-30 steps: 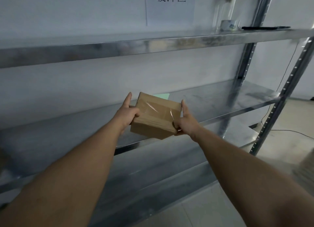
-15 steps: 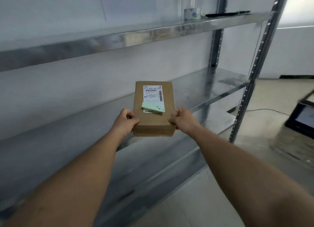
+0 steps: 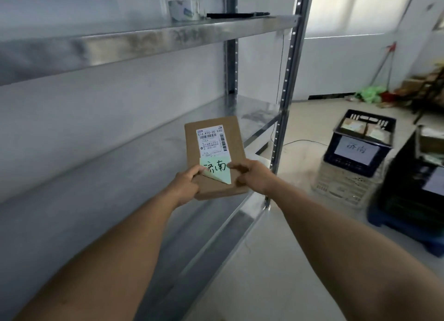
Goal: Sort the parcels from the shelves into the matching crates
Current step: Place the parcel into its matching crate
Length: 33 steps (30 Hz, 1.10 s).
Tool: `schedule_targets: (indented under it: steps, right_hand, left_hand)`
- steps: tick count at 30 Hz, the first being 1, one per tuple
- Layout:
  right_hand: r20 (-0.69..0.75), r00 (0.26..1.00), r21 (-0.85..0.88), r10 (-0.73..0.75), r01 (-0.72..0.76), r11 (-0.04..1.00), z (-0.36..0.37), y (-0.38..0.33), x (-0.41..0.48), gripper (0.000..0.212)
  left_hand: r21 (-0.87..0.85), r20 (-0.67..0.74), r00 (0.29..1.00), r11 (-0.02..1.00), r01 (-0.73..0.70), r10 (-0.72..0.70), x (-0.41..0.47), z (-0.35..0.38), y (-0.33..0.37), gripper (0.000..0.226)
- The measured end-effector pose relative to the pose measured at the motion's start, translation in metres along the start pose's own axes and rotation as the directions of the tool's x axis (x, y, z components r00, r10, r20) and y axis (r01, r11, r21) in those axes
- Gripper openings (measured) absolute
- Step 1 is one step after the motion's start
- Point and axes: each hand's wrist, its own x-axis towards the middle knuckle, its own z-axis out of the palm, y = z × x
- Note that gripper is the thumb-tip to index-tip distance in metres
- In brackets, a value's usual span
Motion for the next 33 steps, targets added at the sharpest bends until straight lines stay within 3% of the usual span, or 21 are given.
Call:
schedule_targets:
  steps: [4,8,14,18,22,26,33]
  right_hand:
    - [-0.134,0.990,-0.024,0.052,-0.055,0.998,-0.030,0.013,0.034,0.023]
    - [-0.309,0.946,-0.145,0.099,-0.150,0.978,-0.060,0.032,0.065,0.027]
    - [-0.426,0.896,-0.179,0.122,-0.216,0.960,-0.109,0.070,0.091,0.048]
    - [-0.486,0.854,-0.140,0.186,-0.286,0.948,-0.146,0.107,0.091,0.060]
    - [-0.513,0.827,-0.094,0.228,-0.318,0.943,-0.195,0.157,0.088,0.069]
    - [-0.540,0.807,-0.052,0.240,-0.317,0.947,-0.256,0.214,0.090,0.072]
    - [-0.554,0.799,-0.007,0.236,-0.288,0.958,-0.386,0.304,0.097,0.078]
  left_hand:
    - [-0.063,0.019,1.000,0.998,-0.024,0.025,0.066,0.017,0.024,0.014]
    - [-0.012,-0.033,0.992,0.993,-0.120,0.120,0.131,0.035,0.050,0.004]
    - [0.013,0.000,0.956,0.956,-0.293,0.293,0.201,0.079,0.087,0.049]
    - [-0.013,0.109,0.910,0.916,-0.401,0.400,0.237,0.120,0.115,0.092]
    - [-0.023,0.243,0.858,0.887,-0.462,0.453,0.272,0.169,0.156,0.112]
    - [-0.028,0.317,0.837,0.886,-0.462,0.447,0.315,0.231,0.198,0.111]
    - [0.000,0.299,0.828,0.868,-0.497,0.474,0.372,0.335,0.298,0.103]
